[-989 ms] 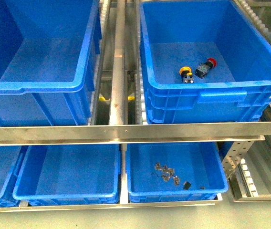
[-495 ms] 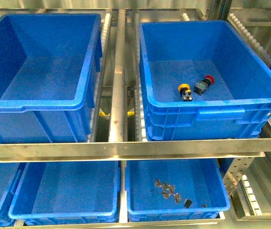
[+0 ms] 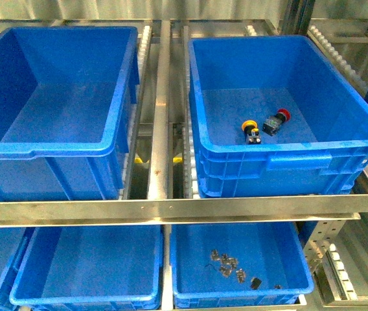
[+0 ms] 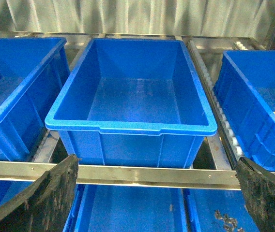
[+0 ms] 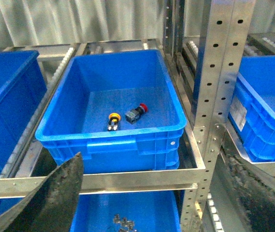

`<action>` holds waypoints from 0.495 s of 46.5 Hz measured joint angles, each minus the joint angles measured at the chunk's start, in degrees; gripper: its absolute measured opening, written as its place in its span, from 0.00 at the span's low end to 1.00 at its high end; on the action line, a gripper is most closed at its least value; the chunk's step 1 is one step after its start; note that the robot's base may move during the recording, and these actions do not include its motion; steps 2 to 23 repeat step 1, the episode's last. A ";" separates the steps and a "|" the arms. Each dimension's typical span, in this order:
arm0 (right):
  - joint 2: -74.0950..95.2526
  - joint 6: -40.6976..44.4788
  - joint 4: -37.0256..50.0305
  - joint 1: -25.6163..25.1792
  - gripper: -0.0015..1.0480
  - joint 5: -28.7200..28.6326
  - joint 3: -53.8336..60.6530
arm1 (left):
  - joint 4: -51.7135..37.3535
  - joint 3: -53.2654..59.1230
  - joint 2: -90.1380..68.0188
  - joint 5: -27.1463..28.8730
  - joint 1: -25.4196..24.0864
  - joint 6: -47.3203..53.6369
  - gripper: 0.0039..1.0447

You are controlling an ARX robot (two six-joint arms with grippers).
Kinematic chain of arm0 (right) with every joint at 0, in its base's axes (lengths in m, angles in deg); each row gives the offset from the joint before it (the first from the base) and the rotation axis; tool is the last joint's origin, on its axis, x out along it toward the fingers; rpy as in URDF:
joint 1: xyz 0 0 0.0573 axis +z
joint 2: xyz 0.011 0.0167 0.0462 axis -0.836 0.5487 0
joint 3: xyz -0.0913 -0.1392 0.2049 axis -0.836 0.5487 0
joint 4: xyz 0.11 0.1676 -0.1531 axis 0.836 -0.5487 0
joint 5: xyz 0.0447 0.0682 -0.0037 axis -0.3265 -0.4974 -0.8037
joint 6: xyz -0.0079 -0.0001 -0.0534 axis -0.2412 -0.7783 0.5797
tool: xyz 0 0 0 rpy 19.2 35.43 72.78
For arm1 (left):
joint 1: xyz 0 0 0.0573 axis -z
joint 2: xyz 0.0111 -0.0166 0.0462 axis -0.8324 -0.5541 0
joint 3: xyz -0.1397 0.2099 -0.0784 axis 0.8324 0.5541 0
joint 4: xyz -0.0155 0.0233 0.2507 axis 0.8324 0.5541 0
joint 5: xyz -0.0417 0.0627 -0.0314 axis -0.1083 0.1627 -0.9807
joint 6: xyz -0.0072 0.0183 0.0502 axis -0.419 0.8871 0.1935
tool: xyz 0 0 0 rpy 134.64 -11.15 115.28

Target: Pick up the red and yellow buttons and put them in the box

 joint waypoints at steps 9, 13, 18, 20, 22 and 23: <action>0.00 0.00 0.00 0.00 0.91 0.00 0.00 | 0.00 0.00 0.00 0.00 0.00 0.00 0.92; 0.00 0.00 0.00 0.00 0.91 0.00 0.00 | 0.00 0.00 0.00 0.00 0.00 0.00 0.92; 0.00 0.00 0.00 0.00 0.91 0.00 0.00 | 0.00 0.00 0.00 0.00 0.00 0.00 0.92; 0.00 0.00 0.00 0.00 0.91 0.00 0.00 | 0.00 0.00 0.00 0.00 0.00 0.00 0.92; 0.00 0.00 0.00 0.00 0.91 0.00 0.00 | 0.00 0.00 0.00 0.00 0.00 0.00 0.92; 0.00 0.00 0.00 0.00 0.91 0.00 0.00 | 0.00 0.00 0.00 0.00 0.00 0.00 0.92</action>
